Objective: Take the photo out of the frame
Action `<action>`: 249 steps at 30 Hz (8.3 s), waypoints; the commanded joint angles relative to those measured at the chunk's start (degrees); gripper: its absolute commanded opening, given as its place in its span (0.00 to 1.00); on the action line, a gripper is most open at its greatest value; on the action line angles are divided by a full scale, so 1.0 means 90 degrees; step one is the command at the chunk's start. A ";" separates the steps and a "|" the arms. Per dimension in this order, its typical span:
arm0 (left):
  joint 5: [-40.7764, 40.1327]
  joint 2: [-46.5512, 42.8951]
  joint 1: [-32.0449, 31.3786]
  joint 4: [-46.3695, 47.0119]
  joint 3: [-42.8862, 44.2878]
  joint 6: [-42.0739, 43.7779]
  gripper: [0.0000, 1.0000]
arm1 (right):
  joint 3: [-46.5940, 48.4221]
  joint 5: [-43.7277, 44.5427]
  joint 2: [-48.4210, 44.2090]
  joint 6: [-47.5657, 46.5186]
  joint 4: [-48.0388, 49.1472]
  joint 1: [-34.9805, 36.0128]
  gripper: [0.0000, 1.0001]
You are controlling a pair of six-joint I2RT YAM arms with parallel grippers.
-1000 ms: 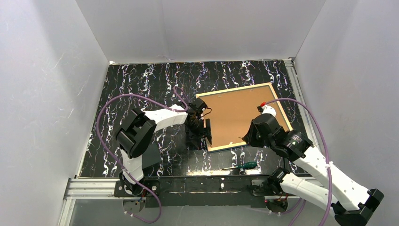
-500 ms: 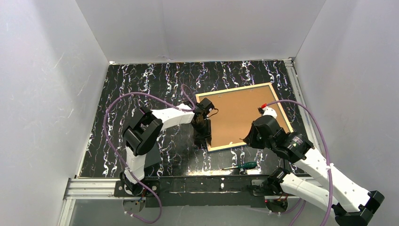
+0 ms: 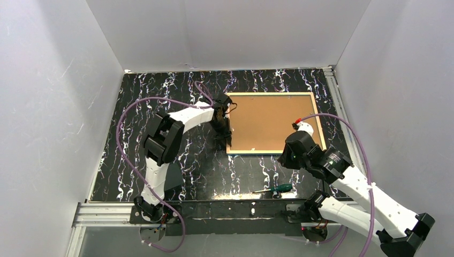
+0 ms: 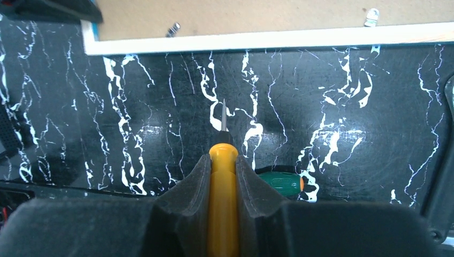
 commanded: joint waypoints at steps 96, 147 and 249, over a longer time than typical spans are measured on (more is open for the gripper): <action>-0.0722 0.1076 0.1407 -0.0200 0.0900 -0.0075 0.00 | 0.0165 0.0057 0.0665 -0.0296 0.0479 -0.0002 0.01; 0.1625 0.2702 0.1982 -0.0512 0.3345 0.0348 0.42 | 0.4376 -0.1412 0.7202 -0.3215 0.3648 -0.0688 0.01; 0.0323 0.1460 0.0957 -0.0537 0.1140 0.0710 0.00 | 0.0970 -0.1042 0.3940 -0.1741 0.3039 0.0154 0.01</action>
